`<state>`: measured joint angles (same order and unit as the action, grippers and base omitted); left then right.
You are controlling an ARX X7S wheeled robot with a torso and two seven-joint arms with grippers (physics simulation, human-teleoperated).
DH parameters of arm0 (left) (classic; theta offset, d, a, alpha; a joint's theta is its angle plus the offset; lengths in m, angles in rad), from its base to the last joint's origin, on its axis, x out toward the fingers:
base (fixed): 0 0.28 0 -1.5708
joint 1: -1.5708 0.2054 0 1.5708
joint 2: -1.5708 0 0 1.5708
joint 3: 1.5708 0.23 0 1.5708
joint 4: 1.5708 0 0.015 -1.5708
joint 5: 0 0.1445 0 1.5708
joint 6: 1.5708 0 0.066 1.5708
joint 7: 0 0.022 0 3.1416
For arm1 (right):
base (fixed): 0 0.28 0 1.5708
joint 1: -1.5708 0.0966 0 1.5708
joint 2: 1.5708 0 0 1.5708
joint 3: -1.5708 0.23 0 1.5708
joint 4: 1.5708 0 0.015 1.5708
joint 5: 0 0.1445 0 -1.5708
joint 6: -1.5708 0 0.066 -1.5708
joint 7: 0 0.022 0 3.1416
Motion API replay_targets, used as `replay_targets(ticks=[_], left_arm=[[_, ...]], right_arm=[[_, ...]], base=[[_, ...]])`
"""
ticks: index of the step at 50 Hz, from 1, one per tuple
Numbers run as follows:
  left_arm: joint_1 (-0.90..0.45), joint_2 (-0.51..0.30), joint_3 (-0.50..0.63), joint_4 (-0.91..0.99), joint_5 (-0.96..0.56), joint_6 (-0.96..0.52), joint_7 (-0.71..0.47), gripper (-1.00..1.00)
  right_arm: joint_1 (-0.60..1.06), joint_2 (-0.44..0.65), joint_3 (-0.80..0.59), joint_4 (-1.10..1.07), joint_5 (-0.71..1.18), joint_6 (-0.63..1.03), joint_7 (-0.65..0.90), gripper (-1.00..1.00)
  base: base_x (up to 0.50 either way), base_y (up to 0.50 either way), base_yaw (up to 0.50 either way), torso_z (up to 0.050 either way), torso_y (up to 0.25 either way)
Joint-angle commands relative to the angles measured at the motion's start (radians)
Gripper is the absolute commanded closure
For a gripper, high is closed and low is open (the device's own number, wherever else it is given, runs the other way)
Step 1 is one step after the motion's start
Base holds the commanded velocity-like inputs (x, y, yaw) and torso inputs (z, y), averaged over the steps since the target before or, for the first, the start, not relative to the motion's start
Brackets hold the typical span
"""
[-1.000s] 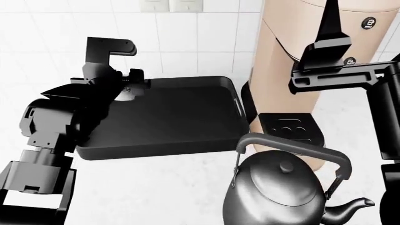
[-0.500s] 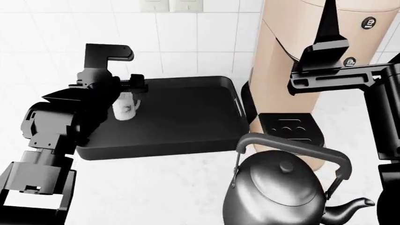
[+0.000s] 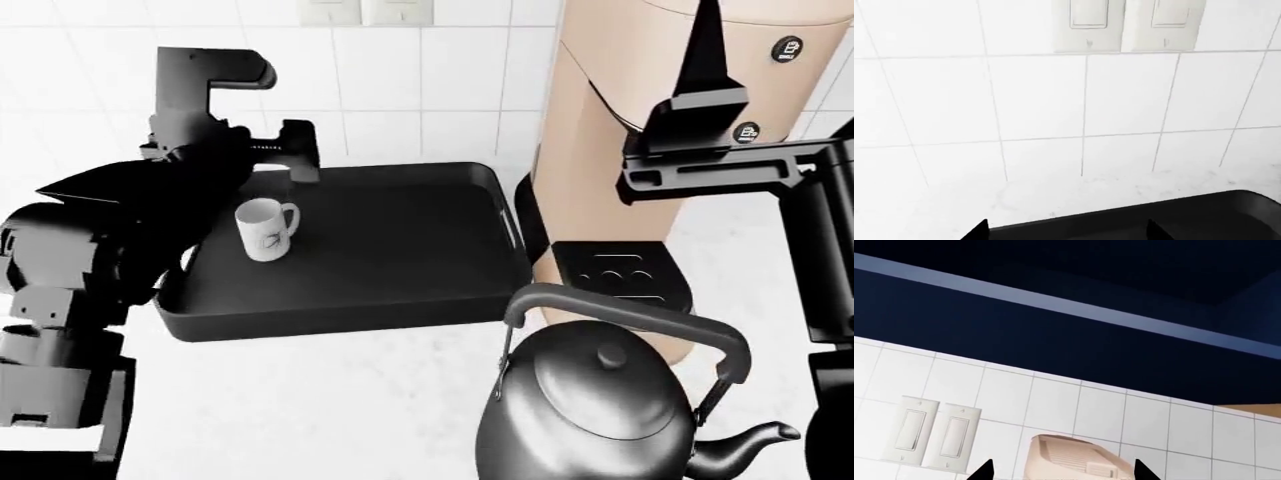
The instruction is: Pick the kettle from the counter and place it on the tray. Then pick the mug from the cabinet and place it on the tray. Then close the cabinet doors.
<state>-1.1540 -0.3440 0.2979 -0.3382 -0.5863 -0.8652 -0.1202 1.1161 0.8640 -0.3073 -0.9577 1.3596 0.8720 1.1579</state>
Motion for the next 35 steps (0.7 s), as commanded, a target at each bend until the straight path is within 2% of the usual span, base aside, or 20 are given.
replay_targets(ticks=[1,7,16,27,35], left_arm=[[0.026,-0.094,-0.062,0.406,-0.208,-0.162,0.079,-1.0],[0.067,-0.185,-0.064,0.642,-0.367,-0.255,0.189,-1.0],[0.131,-0.283,-0.086,0.859,-0.531,-0.296,0.305,-1.0],[0.192,-0.366,-0.156,0.997,-0.763,-0.327,0.367,-1.0],[0.226,-0.378,-0.149,1.038,-0.808,-0.332,0.374,-1.0]], right_arm=[[-0.015,0.012,0.01,-0.003,0.002,-0.014,0.002,-1.0],[-0.019,0.021,0.016,-0.005,0.008,-0.019,0.005,-1.0],[-0.047,0.035,0.028,-0.008,-0.004,-0.038,-0.005,-1.0],[-0.067,0.047,0.039,-0.011,-0.008,-0.054,-0.008,-1.0],[-0.081,0.049,0.04,-0.008,-0.019,-0.061,-0.015,-1.0]], base=[[0.0,0.0,0.0,0.0,0.0],[0.0,0.0,0.0,0.0,0.0],[0.0,0.0,0.0,0.0,0.0],[0.0,0.0,0.0,0.0,0.0],[0.0,0.0,0.0,0.0,0.0]])
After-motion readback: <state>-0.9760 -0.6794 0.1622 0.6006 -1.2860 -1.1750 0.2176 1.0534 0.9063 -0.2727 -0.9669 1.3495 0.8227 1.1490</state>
